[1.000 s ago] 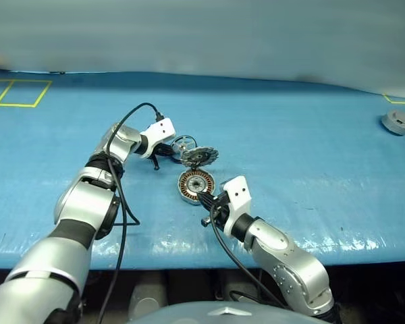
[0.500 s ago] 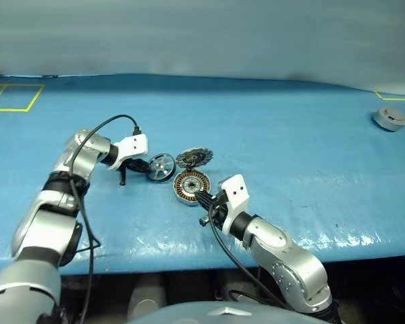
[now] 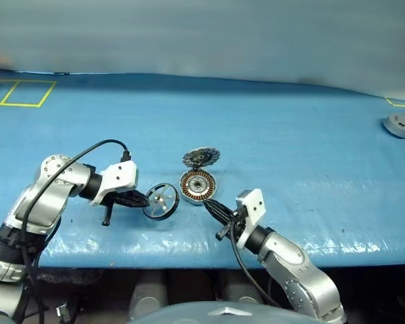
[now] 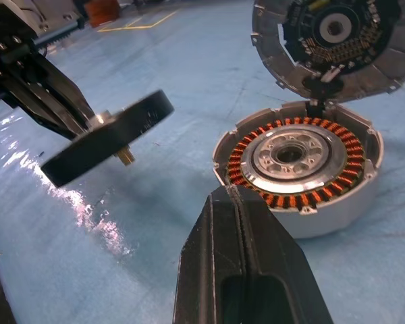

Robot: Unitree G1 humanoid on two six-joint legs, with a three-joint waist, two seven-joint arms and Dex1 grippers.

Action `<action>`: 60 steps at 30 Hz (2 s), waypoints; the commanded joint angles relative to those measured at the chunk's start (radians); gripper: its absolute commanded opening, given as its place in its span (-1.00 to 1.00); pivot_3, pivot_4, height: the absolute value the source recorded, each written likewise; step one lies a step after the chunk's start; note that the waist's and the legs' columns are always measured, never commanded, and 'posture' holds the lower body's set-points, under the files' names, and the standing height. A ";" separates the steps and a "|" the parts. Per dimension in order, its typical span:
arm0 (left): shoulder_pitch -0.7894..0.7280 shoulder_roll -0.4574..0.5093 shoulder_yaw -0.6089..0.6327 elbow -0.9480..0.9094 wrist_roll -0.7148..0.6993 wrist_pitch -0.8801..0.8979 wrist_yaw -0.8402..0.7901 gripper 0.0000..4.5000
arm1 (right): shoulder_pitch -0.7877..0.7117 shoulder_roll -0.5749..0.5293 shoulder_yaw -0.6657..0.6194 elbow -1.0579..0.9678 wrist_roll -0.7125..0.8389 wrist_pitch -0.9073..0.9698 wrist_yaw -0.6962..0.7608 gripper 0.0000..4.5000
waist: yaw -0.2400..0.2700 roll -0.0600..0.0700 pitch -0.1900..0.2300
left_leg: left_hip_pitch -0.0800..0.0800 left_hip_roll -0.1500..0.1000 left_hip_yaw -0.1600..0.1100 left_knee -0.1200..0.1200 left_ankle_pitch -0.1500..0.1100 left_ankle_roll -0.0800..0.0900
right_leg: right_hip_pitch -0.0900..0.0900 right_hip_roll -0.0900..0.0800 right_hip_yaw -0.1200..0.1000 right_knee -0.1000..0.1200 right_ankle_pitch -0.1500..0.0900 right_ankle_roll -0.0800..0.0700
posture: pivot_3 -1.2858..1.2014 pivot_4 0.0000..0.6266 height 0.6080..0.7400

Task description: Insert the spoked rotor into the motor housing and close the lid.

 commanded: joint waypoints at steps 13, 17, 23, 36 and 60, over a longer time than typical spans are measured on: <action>-0.287 -0.123 -0.226 -0.034 0.005 0.235 0.203 -0.98 | 0.066 0.078 -0.021 0.159 -0.051 -0.255 -0.015 -1.00 | -0.002 0.000 0.001 | -0.001 -0.001 0.000 -0.001 0.000 0.000 | -0.002 0.002 0.003 0.000 0.000 0.000 | 0.03 -0.52 1.00; -0.348 -0.145 -0.299 0.036 0.044 0.197 0.214 -0.98 | 0.058 0.091 -0.017 0.163 -0.057 -0.262 -0.018 -1.00 | -0.001 0.001 0.001 | -0.001 -0.001 0.000 -0.002 0.000 0.000 | -0.002 0.003 0.004 -0.001 0.000 0.000 | 0.03 -0.52 1.00; -0.375 -0.170 -0.346 0.128 0.094 0.129 0.227 -0.98 | 0.060 0.102 -0.012 0.162 -0.071 -0.270 -0.031 -1.00 | -0.001 0.001 0.001 | -0.001 -0.001 0.000 -0.002 0.000 0.000 | -0.003 0.002 0.005 -0.001 0.000 0.000 | 0.03 -0.52 1.00; -0.364 -0.208 -0.344 0.179 0.124 0.074 0.246 -0.98 | 0.040 0.097 -0.014 0.172 -0.075 -0.261 -0.032 -1.00 | 0.001 0.001 0.001 | -0.001 -0.001 0.001 -0.002 0.000 0.000 | -0.003 0.002 0.005 -0.001 0.000 0.000 | 0.03 -0.52 1.00; -0.365 -0.201 -0.384 0.211 0.187 0.047 0.220 -0.98 | 0.038 0.100 -0.009 0.181 -0.078 -0.239 -0.043 -1.00 | -0.001 0.001 0.001 | -0.001 -0.001 0.001 -0.002 0.000 0.000 | -0.003 0.002 0.006 -0.001 0.000 0.000 | 0.03 -0.52 1.00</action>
